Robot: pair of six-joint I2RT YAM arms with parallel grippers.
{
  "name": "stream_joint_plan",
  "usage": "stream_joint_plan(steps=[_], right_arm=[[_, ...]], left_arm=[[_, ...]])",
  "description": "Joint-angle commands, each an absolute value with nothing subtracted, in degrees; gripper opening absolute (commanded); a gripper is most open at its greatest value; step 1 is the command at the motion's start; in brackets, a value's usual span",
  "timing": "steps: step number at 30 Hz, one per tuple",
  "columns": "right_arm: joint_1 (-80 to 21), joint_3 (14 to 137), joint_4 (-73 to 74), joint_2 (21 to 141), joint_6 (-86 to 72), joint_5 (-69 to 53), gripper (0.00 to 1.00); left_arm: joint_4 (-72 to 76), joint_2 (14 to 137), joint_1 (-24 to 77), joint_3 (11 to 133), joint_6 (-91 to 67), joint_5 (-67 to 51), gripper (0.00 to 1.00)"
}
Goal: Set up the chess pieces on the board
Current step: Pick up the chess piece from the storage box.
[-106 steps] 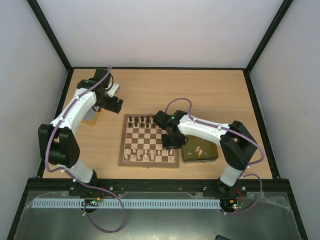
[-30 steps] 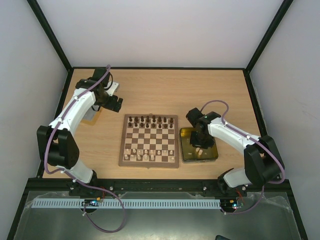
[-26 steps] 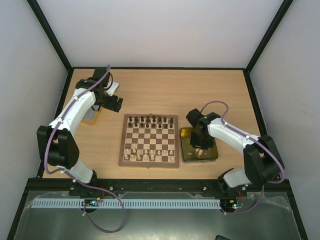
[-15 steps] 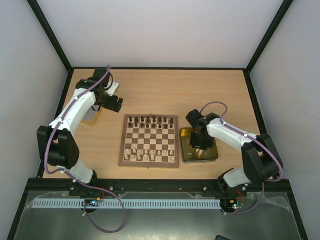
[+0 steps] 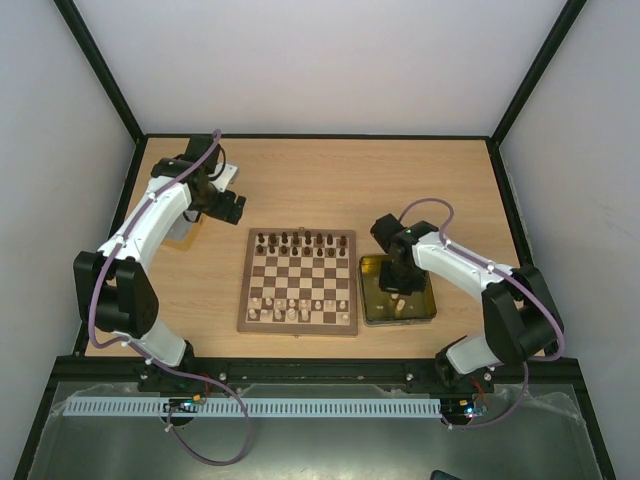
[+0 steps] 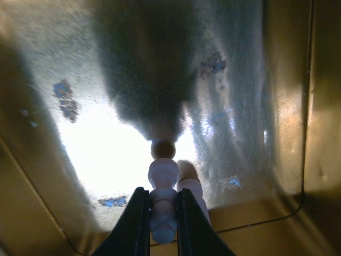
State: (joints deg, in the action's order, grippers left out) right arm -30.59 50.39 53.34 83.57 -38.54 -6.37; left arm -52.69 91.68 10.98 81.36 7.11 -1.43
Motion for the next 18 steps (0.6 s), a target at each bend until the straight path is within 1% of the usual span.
stream_joint_plan(steps=[1,7,11,13,18], right_arm=[[-30.32,54.78,58.62,82.28,-37.76,-3.98,0.02],[-30.32,59.04,62.82,81.14,-37.07,-4.07,0.02],[-32.07,64.15,65.92,80.82,-37.78,-5.54,0.02],[-34.50,66.59,67.20,81.29,-38.63,-6.24,0.02],[-44.60,73.17,68.48,85.51,-42.35,-6.95,0.02]], left_arm=[[-53.61,91.31,10.98,81.44,7.38,-1.00,0.96],[-53.62,91.54,10.99,81.79,7.38,-1.14,0.96],[-53.61,91.58,10.99,81.92,7.41,-1.10,0.96],[-53.61,91.58,10.99,81.97,7.38,-1.14,0.96],[-53.74,91.47,10.99,82.09,7.43,-1.23,0.96]])
